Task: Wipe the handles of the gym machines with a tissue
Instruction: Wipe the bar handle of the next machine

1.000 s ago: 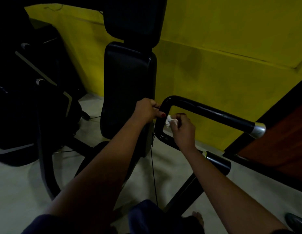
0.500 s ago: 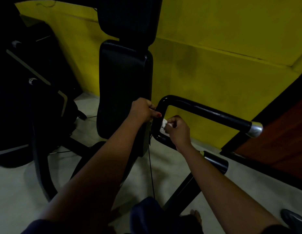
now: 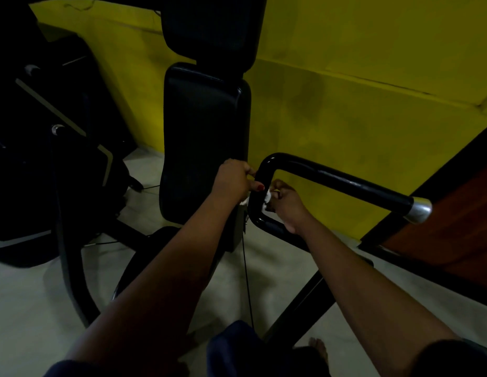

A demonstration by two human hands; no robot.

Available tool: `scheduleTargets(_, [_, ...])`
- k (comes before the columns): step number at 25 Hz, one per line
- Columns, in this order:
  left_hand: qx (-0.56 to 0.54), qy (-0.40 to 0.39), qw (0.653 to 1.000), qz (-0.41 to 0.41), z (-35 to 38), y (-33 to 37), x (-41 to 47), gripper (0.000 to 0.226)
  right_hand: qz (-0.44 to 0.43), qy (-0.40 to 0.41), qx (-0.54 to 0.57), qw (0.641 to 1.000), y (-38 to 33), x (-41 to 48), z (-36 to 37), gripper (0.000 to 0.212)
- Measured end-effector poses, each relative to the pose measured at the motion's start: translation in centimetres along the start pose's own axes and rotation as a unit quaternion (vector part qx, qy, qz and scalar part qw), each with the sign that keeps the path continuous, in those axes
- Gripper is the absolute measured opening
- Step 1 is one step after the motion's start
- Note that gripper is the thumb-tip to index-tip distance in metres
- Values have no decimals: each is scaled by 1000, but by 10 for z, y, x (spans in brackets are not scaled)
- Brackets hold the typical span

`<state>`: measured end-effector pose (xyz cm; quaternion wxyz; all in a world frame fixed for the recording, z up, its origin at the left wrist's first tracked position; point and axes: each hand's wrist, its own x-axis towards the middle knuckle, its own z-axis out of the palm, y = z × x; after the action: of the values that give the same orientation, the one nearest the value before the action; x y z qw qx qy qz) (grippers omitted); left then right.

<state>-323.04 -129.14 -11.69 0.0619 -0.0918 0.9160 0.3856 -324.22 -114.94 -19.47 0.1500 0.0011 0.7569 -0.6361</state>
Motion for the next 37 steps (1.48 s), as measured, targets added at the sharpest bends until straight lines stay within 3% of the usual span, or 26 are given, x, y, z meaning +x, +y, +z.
scheduleTargets(1, [13, 0, 1000, 5, -1, 0, 1, 46, 16, -52, -72, 996, -3, 4, -2, 22])
scheduleTargets(4, [31, -11, 999, 1, -1, -2, 1, 50, 84, -175, -286, 938, -13, 11, -3, 24])
scheduleTargets(7, [28, -4, 1000, 8, 5, -6, 1, 50, 136, -233, -190, 944, -12, 18, -5, 29])
scheduleTargets(11, [57, 15, 998, 10, 10, -11, 0, 48, 165, -254, 5, 953, -16, 10, -2, 40])
scheduleTargets(14, [63, 29, 997, 22, 11, -10, -4, 49, 141, -234, 172, 946, -34, 3, 5, 31])
scheduleTargets(16, [47, 43, 997, 31, 12, -13, -7, 54, 103, -225, 299, 922, -43, -1, 9, 28])
scheduleTargets(20, [1, 88, 996, 17, 13, -10, -17, 80, 61, -32, 438, 897, -36, -11, 15, 25])
scheduleTargets(22, [9, 87, 996, 5, 16, -10, -19, 76, 20, 74, 459, 885, -28, -13, 12, 28])
scheduleTargets(24, [-11, 70, 997, -6, 18, -11, -17, 59, -46, 168, 366, 914, -24, -24, 10, 26])
scheduleTargets(26, [-60, 51, 997, -24, 19, -14, -16, 36, -153, 221, 107, 957, -6, -41, 13, 15])
scheduleTargets(28, [-147, 41, 987, -51, 19, -18, -15, 24, -213, 211, -130, 945, 20, -58, 19, 12])
scheduleTargets(29, [-191, 35, 979, -69, 19, -19, -16, 23, -225, 206, -193, 933, 29, -59, 22, 11])
scheduleTargets(31, [-237, 28, 968, -83, 21, -22, -20, 22, -213, 219, -193, 932, 25, -54, 26, 5])
scheduleTargets(34, [-228, 34, 971, -69, 27, -27, -23, 28, -128, 288, -33, 949, 0, -41, 22, 4])
scheduleTargets(35, [-228, 34, 971, -66, 28, -29, -23, 29, -132, 295, -4, 946, -2, -40, 22, 4])
scheduleTargets(37, [-237, 25, 969, -69, 29, -32, -23, 30, -191, 267, -45, 944, 3, -50, 25, 7])
